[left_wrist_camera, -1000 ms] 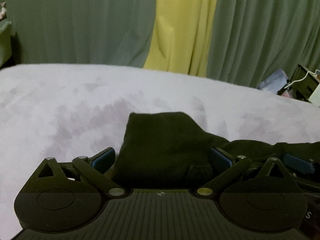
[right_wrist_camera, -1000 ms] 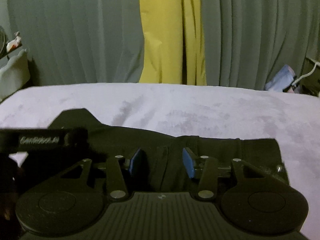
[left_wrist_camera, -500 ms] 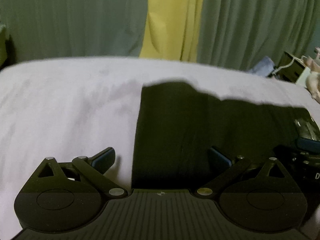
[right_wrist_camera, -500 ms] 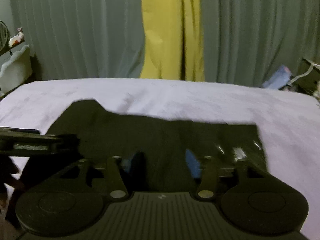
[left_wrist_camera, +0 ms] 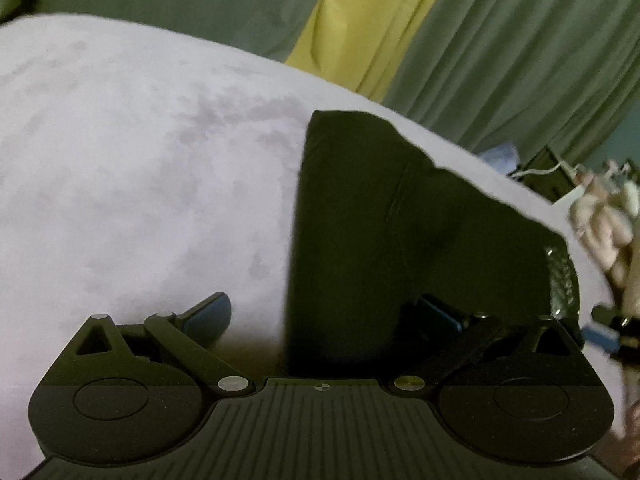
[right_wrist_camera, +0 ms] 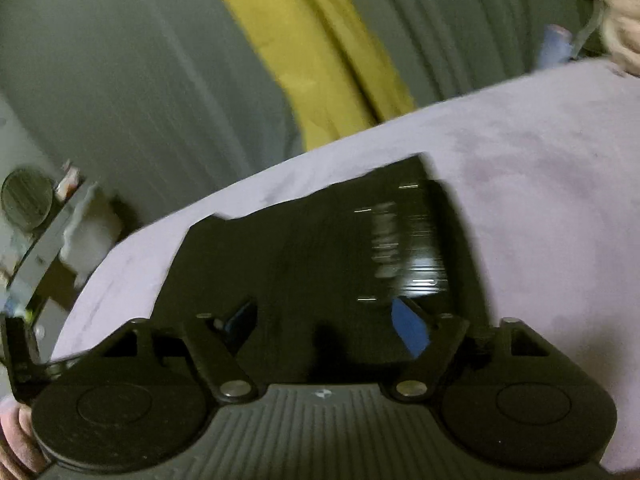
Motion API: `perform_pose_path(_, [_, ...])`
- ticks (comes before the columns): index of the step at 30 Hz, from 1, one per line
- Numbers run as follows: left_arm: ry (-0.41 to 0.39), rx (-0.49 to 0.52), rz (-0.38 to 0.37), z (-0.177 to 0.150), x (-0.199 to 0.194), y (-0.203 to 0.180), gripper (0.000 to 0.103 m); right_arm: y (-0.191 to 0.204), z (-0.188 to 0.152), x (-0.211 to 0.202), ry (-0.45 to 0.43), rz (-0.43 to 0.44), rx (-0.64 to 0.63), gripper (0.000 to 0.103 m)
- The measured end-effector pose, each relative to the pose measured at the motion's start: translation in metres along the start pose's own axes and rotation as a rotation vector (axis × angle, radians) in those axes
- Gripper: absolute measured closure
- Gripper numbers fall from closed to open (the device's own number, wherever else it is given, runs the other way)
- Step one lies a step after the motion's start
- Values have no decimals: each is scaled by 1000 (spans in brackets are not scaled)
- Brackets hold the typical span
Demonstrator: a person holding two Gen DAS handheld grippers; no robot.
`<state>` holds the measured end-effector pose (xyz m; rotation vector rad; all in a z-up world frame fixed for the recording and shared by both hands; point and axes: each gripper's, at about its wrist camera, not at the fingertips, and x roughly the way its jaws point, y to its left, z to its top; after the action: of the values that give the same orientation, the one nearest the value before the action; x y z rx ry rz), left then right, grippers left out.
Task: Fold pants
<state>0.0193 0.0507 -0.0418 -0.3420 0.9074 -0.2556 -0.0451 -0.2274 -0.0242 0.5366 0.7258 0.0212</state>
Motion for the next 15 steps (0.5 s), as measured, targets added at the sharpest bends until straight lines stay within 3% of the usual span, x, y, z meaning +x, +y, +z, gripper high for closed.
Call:
perform_pose_path(3, [32, -29, -61, 7, 9, -2, 0, -32, 5, -1, 31, -42, 75, 15])
perform_pose_path(7, [119, -20, -134, 15, 32, -4, 0, -74, 3, 19, 155, 45, 228, 14])
perform_pose_path(8, [129, -9, -137, 17, 36, -4, 0, -83, 1, 25, 176, 96, 283, 8])
perform_pose_path(11, [150, -1, -172, 25, 49, -5, 0, -98, 6, 37, 175, 214, 353, 5])
perform_pose_path(15, [157, -49, -201, 35, 64, -8, 0, -99, 11, 55, 185, 297, 365, 6])
